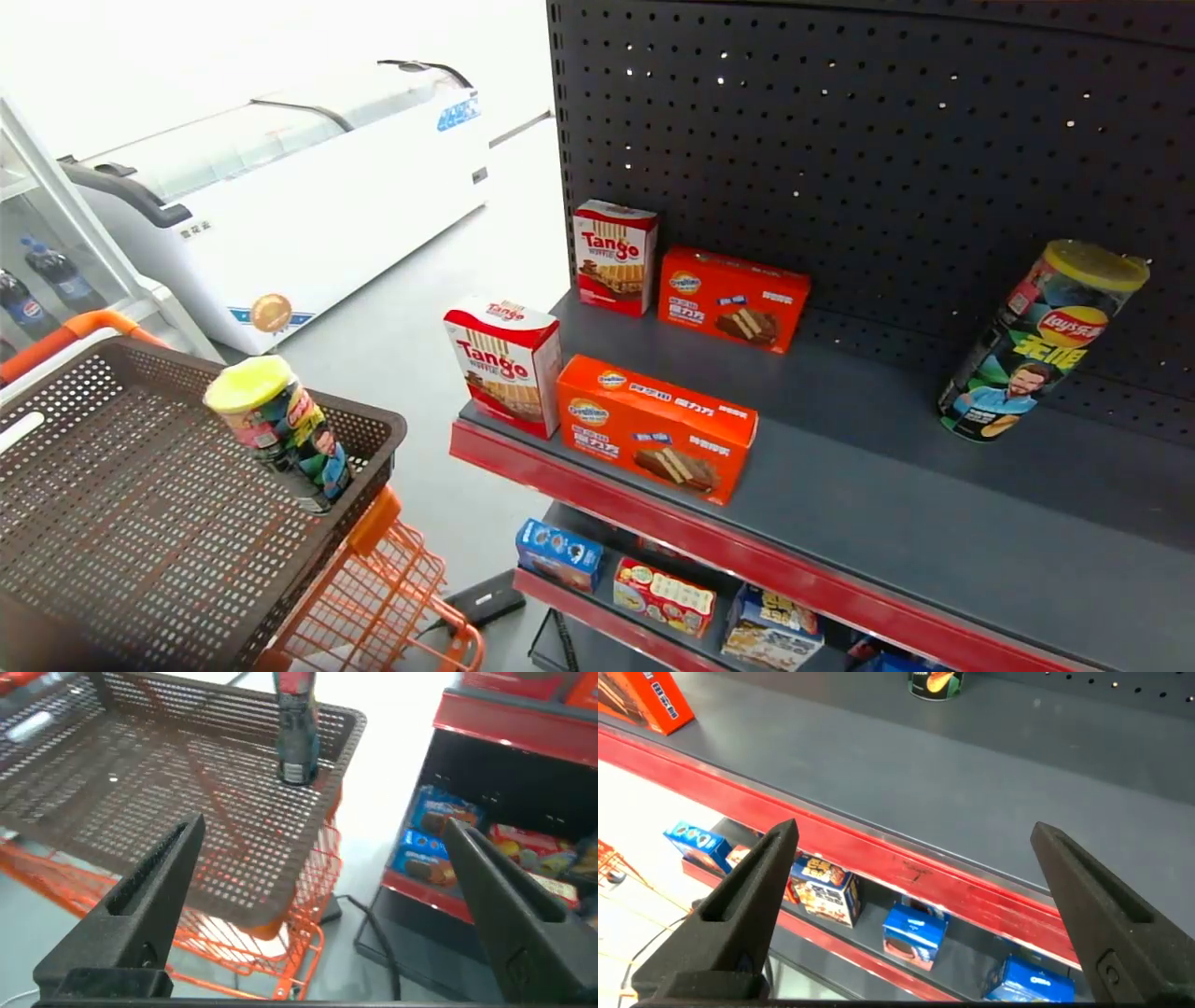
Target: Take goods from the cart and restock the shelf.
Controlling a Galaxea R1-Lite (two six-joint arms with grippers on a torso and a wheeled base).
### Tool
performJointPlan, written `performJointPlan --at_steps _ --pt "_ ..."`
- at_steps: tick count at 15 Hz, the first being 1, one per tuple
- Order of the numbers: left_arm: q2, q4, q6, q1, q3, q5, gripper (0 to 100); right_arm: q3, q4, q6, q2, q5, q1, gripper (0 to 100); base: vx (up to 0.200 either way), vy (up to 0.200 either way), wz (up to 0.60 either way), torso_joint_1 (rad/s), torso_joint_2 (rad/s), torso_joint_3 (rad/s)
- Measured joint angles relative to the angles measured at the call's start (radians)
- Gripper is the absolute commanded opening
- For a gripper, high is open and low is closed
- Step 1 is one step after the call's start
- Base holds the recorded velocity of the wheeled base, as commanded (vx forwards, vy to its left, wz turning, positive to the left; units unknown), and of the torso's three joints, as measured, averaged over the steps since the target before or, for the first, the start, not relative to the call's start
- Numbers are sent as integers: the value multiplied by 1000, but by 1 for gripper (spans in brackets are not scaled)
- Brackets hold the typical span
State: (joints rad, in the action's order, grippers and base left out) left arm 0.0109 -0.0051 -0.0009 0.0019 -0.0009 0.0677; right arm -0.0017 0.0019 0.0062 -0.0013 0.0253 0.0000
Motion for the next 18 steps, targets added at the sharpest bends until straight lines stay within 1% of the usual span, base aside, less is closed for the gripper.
performJointPlan --at_steps 1,2,3,5,8,10,12,13,15,18 --pt "0 -8 4 0 -10 34 100 0 0 0 0 0 -1 100 0 0 0 0 0 0" --pt "1 -13 10 1 -43 55 100 0 0 0 0 0 0 100 0 0 0 0 0 0" --pt "8 7 14 2 -89 67 100 0 0 0 0 0 0 100 0 0 0 0 0 0" --pt "70 60 19 1 -202 77 100 0 0 0 0 0 0 100 0 0 0 0 0 0" --pt "284 86 14 -1 -318 81 100 0 0 0 0 0 0 100 0 0 0 0 0 0" --pt "455 42 -3 9 -355 83 100 0 0 0 0 0 0 100 0 0 0 0 0 0" --pt "616 -41 -16 33 -372 85 100 0 0 0 0 0 0 100 0 0 0 0 0 0" --pt "692 -76 -20 53 -376 84 100 0 0 0 0 0 0 100 0 0 0 0 0 0" --pt "818 -100 -20 99 -380 84 100 0 0 0 0 0 0 100 0 0 0 0 0 0" --pt "985 -167 -23 148 -383 82 100 0 0 0 0 0 0 100 0 0 0 0 0 0"
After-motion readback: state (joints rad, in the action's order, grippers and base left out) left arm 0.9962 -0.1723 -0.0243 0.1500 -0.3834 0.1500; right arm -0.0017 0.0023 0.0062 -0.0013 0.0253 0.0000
